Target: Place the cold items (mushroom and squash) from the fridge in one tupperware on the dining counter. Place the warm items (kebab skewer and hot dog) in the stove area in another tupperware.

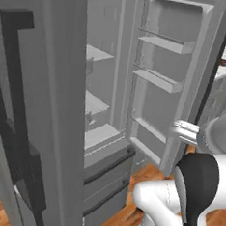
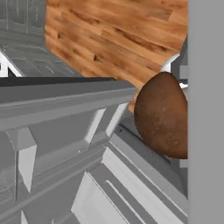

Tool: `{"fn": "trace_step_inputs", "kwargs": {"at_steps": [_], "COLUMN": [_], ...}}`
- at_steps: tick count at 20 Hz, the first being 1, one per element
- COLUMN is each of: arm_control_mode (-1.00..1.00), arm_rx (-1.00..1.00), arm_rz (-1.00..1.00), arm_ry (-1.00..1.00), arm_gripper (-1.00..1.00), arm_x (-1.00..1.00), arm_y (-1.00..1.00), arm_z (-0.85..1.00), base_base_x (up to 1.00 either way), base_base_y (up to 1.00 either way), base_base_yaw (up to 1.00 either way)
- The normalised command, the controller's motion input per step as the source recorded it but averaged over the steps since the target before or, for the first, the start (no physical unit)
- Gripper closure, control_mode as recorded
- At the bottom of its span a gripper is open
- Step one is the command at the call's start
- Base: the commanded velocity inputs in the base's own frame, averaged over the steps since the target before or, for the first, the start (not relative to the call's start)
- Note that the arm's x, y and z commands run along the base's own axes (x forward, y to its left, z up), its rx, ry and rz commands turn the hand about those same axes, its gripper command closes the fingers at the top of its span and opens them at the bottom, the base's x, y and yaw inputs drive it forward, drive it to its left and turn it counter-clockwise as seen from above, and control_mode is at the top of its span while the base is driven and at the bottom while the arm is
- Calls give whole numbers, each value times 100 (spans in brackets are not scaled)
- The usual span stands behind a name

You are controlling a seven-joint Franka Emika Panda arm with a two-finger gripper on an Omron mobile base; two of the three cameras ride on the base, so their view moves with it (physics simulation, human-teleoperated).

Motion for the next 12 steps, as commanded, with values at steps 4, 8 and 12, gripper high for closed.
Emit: {"fn": "trace_step_inputs", "kwargs": {"at_steps": [4,8,12], "arm_control_mode": [100,100,100], "arm_rx": [0,0,0], "arm_rz": [0,0,0], "arm_ry": [0,0,0], "arm_gripper": [100,100,100], "arm_x": [0,0,0], "arm_y": [0,0,0], "arm_z": [0,0,0], "base_base_x": [-79,-80,-81], "base_base_y": [5,0,0], "base_base_yaw": [-51,-56,-64]}}
